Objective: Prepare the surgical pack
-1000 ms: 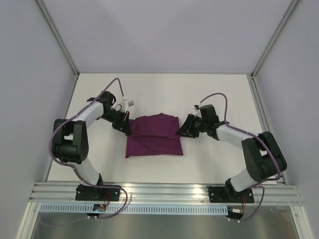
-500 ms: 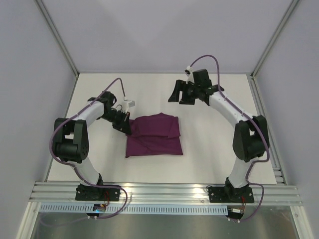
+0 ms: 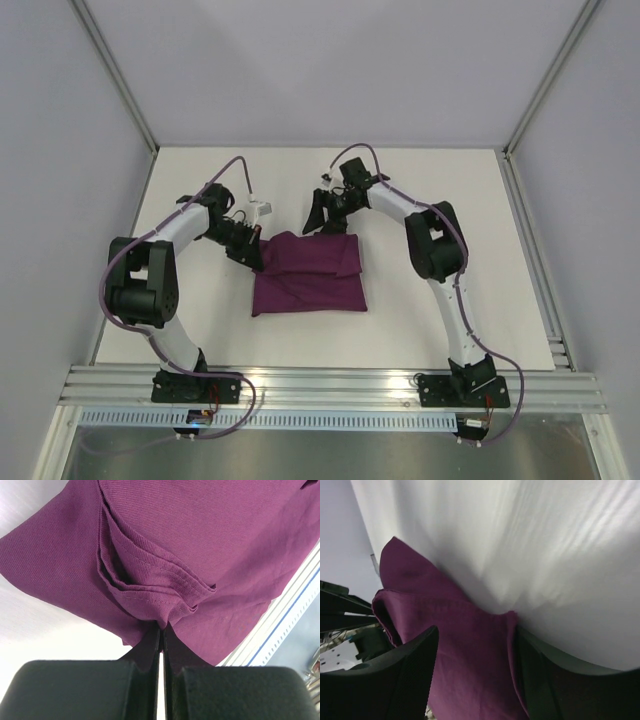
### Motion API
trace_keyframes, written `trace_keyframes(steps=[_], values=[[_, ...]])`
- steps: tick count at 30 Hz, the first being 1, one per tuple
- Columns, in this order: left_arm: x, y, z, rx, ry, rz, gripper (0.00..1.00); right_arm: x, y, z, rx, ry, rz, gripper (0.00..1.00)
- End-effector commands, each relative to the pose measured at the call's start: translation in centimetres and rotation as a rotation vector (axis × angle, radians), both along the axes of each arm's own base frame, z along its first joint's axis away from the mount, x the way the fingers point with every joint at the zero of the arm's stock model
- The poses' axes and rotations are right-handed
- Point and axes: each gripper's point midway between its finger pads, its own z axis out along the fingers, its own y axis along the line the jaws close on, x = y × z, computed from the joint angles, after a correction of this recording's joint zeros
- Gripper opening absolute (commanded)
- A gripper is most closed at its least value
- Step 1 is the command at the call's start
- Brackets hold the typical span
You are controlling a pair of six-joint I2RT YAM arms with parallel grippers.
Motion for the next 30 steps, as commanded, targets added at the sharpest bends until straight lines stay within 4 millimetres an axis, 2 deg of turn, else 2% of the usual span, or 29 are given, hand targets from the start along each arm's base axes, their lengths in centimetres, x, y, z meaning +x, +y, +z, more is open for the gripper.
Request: trace_keyframes(steps=[1, 2, 3, 5, 6, 8, 9, 12, 13, 15, 16, 18, 20, 22, 23, 25, 26, 28, 30], values=[[1.2, 0.8, 0.5, 0.054, -0.091, -0.026, 0.04, -1.7, 2.6, 1.3, 0.168, 0.105, 0.031, 0.63], [1.2, 0.9, 0.5, 0.056, -0.091, -0.024, 0.04, -1.7, 2.8, 1.3, 0.180, 0.093, 0.034, 0.59], [1.2, 0.9, 0.6, 0.056, -0.092, -0.025, 0.04, -1.6, 2.9, 1.4, 0.182, 0.089, 0.032, 0.50], [1.3, 0.9, 0.8, 0.059, -0.106, -0.024, 0.04, -1.1, 3.1, 2.2, 0.196, 0.063, 0.020, 0.39], [1.2, 1.0, 0.9, 0.060, -0.106, -0.023, 0.04, -0.9, 3.2, 3.1, 0.210, 0.040, 0.017, 0.31], [1.2, 1.0, 1.2, 0.061, -0.114, -0.025, 0.04, -0.1, 3.7, 4.8, 0.258, -0.015, 0.012, 0.28], [1.2, 1.0, 1.3, 0.063, -0.117, -0.026, 0.04, 0.2, 3.9, 6.0, 0.275, -0.048, 0.013, 0.20], [1.2, 1.1, 1.4, 0.067, -0.125, -0.025, 0.04, 1.0, 4.2, 8.5, 0.305, -0.116, -0.007, 0.06], [1.2, 1.2, 1.4, 0.071, -0.124, -0.024, 0.04, 1.2, 4.1, 8.5, 0.298, -0.124, -0.023, 0.03], [1.3, 1.2, 1.3, 0.073, -0.126, -0.024, 0.04, 1.5, 4.1, 10.4, 0.322, -0.183, -0.040, 0.00], [1.2, 1.2, 1.3, 0.073, -0.124, -0.024, 0.04, 1.4, 3.8, 10.0, 0.310, -0.187, -0.056, 0.00], [1.2, 1.2, 1.4, 0.071, -0.124, -0.024, 0.04, 1.4, 3.6, 11.5, 0.322, -0.241, -0.063, 0.01], [1.2, 1.1, 1.3, 0.070, -0.122, -0.025, 0.05, 1.1, 3.3, 11.6, 0.325, -0.271, -0.062, 0.01], [1.1, 1.1, 1.3, 0.067, -0.120, -0.025, 0.05, 0.6, 3.2, 12.9, 0.345, -0.299, -0.052, 0.00], [1.1, 1.1, 1.3, 0.065, -0.119, -0.024, 0.05, 0.2, 3.0, 12.7, 0.349, -0.299, -0.050, 0.00], [1.1, 1.1, 1.4, 0.065, -0.124, -0.024, 0.06, -0.6, 2.9, 14.0, 0.374, -0.320, -0.035, 0.00], [1.1, 1.1, 1.4, 0.065, -0.123, -0.023, 0.06, -1.1, 2.7, 13.9, 0.378, -0.315, -0.034, 0.00], [0.9, 1.0, 1.6, 0.060, -0.122, -0.029, 0.09, -2.1, 2.4, 15.6, 0.406, -0.345, -0.027, 0.01], [0.8, 1.0, 1.8, 0.056, -0.126, -0.037, 0.18, -3.8, 1.8, 16.6, 0.414, -0.354, -0.020, 0.00]])
